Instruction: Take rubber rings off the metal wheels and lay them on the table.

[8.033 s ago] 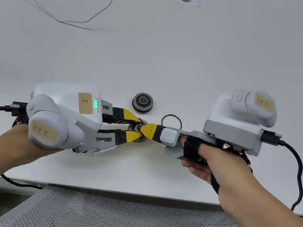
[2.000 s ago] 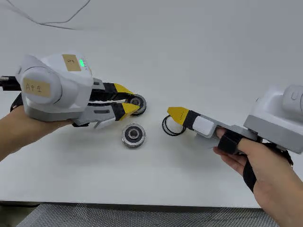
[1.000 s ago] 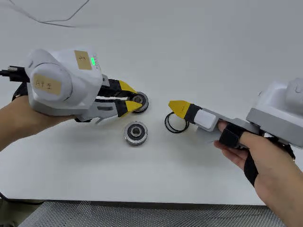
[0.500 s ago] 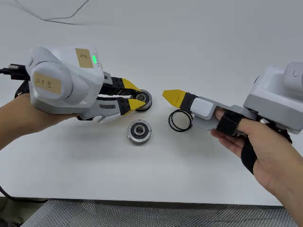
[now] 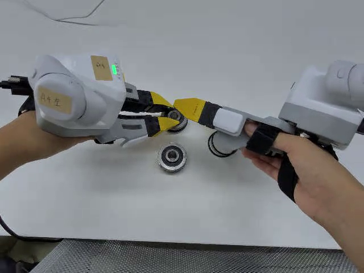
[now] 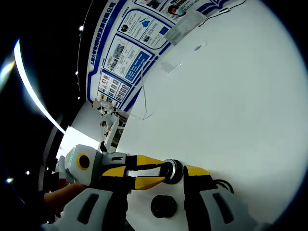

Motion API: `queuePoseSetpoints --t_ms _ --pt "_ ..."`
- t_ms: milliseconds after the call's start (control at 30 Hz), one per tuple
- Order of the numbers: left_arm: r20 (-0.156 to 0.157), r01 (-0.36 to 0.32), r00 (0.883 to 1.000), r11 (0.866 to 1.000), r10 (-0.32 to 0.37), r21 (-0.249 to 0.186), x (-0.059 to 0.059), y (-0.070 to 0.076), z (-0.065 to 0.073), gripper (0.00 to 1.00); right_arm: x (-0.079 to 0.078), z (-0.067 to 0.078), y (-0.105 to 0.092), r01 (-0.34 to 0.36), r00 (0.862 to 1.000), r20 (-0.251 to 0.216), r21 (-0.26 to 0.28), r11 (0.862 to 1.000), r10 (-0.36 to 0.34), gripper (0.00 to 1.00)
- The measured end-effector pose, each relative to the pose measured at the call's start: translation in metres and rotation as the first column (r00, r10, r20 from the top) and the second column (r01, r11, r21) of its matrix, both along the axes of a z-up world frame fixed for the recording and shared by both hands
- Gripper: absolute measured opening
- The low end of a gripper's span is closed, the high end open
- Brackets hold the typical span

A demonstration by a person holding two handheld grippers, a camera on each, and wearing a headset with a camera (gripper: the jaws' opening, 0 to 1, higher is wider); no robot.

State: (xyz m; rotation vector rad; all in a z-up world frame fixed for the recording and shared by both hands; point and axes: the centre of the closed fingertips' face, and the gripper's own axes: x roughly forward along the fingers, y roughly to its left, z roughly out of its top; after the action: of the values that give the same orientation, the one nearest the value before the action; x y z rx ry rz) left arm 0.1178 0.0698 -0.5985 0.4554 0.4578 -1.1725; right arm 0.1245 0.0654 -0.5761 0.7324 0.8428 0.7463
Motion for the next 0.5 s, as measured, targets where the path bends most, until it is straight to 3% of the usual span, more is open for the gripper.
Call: queuePoseSetpoints --t_ms 167,500 --pt "0.004 0.013 1.000 1.000 -0.013 -0.002 -0.001 -0.001 0.001 0.13 -0.002 -0.003 0.007 -0.021 1.000 -0.008 -0.002 1.000 0.021 0.53" --pt "0.008 0.025 1.000 1.000 -0.025 -0.004 -0.001 0.000 0.000 0.13 -0.001 -0.005 0.012 -0.025 0.999 -0.037 0.018 1.000 0.026 0.54"
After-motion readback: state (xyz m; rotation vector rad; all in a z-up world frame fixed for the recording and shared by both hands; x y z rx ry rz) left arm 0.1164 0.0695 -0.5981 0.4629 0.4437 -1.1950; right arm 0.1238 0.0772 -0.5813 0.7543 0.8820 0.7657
